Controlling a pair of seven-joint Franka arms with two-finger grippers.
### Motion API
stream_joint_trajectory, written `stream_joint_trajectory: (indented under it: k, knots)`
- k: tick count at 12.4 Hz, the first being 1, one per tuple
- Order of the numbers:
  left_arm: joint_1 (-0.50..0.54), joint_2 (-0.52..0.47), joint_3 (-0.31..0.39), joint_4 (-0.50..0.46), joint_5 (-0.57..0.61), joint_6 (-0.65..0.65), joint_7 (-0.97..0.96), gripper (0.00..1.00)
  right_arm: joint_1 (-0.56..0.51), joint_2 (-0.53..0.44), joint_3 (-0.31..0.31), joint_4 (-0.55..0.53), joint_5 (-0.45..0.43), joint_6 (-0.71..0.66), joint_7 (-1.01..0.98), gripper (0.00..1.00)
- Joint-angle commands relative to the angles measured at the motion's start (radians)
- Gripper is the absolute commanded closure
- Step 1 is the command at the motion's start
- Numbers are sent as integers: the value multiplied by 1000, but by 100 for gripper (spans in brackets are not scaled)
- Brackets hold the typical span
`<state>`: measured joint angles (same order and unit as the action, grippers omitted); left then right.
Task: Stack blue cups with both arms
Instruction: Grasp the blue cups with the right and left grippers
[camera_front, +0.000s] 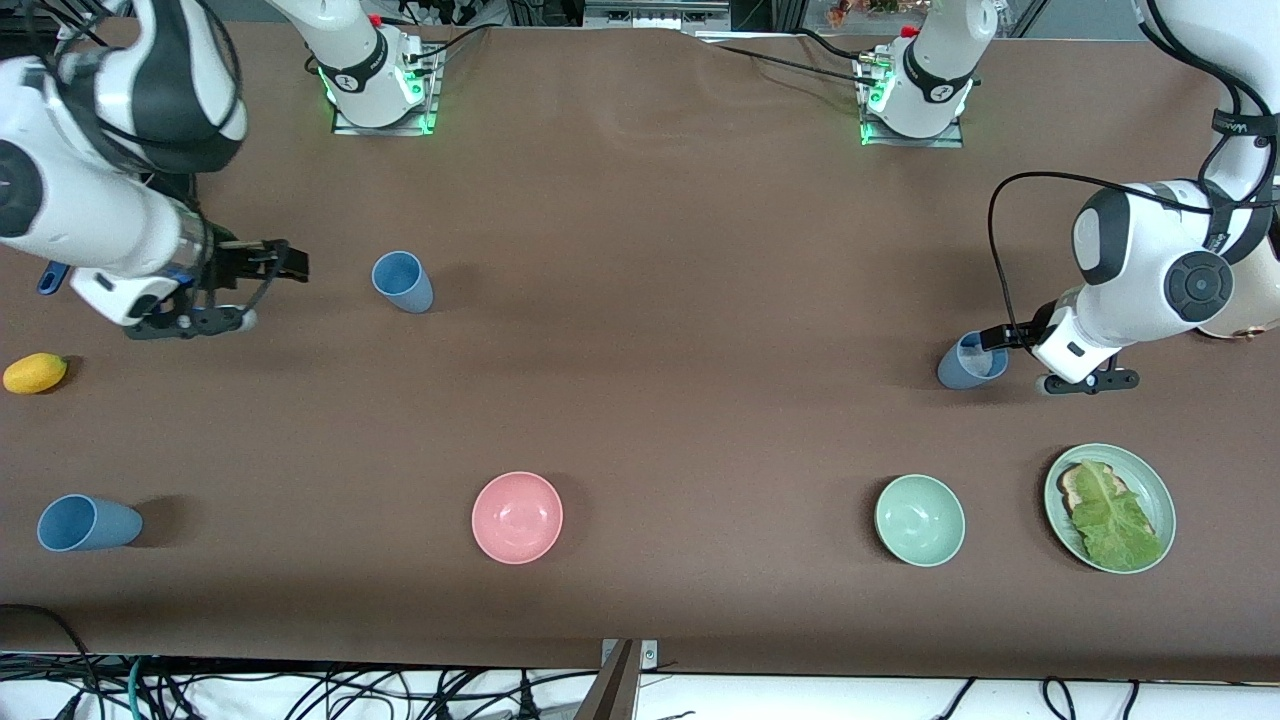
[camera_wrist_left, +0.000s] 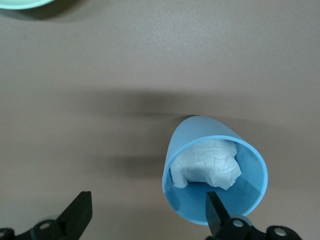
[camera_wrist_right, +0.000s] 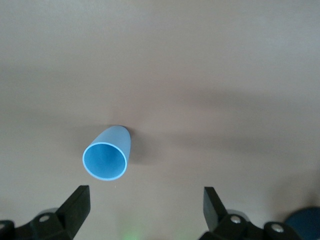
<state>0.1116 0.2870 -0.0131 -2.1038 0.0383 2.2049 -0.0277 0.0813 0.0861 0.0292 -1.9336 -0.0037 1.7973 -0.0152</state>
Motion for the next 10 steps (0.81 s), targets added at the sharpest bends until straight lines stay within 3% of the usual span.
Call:
stream_joint_trajectory:
  k: [1, 2, 5, 8, 10]
  knots:
    - [13, 6, -11, -7, 5, 18, -6, 0, -5, -77, 41, -178, 8, 140, 0, 0]
    - [13, 9, -13, -7, 5, 18, -6, 2, -5, -77, 49, -223, 8, 190, 0, 0]
    - [3, 50, -14, 16, -14, 18, -8, 32, -5, -68, 55, -307, 7, 295, 0, 0]
    - [-1, 52, -14, 31, -18, 16, -8, 96, -5, -69, 55, -402, 8, 385, 1, 0]
    - [-4, 61, -14, 45, -24, 16, -12, 100, -3, -66, 57, -451, 7, 436, 1, 0]
